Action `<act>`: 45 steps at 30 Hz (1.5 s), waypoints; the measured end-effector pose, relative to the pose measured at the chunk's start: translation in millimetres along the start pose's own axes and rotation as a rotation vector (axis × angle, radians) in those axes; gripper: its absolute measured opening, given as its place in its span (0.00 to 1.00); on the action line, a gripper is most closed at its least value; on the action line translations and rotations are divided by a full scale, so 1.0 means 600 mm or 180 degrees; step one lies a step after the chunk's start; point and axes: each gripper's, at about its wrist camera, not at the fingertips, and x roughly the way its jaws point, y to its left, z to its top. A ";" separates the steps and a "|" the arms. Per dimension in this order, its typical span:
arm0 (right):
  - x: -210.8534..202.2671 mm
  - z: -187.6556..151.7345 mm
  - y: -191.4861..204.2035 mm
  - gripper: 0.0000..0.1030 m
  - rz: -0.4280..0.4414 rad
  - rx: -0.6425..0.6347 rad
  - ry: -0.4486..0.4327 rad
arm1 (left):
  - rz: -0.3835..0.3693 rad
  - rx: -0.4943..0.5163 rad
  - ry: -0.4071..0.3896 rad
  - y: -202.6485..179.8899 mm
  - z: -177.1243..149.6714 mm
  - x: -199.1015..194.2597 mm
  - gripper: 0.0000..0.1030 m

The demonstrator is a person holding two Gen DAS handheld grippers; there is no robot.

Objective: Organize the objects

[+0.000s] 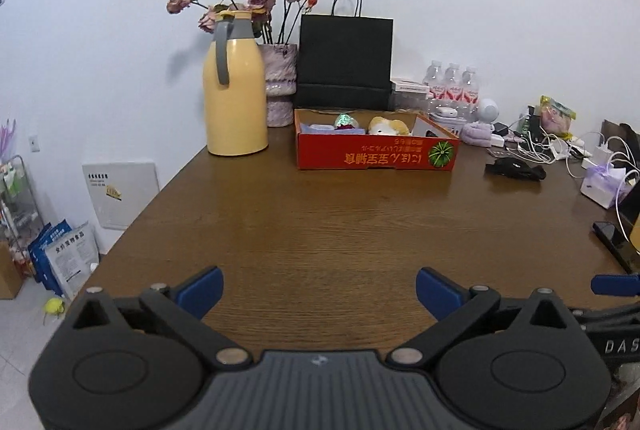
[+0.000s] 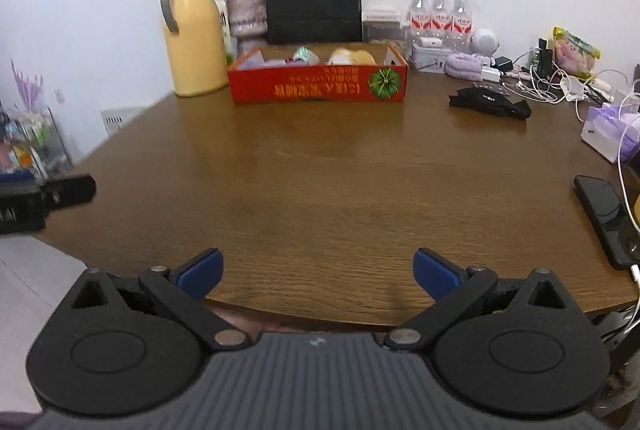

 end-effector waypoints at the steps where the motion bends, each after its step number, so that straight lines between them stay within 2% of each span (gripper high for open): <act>1: -0.003 -0.002 0.001 1.00 0.0017 0.0003 -0.0005 | -0.0010 0.0007 0.0011 0.000 -0.001 0.000 1.00; 11: -0.006 -0.004 0.008 1.00 0.0073 -0.0076 -0.0048 | -0.0051 0.0054 0.0099 -0.011 -0.006 0.003 1.00; 27: 0.008 -0.014 0.013 1.00 0.0129 -0.0125 0.0136 | -0.0068 0.0094 0.0153 -0.009 -0.012 0.000 1.00; 45: 0.001 -0.011 0.010 1.00 0.0131 -0.0114 0.0054 | -0.0093 0.0126 0.0164 -0.013 -0.012 0.000 1.00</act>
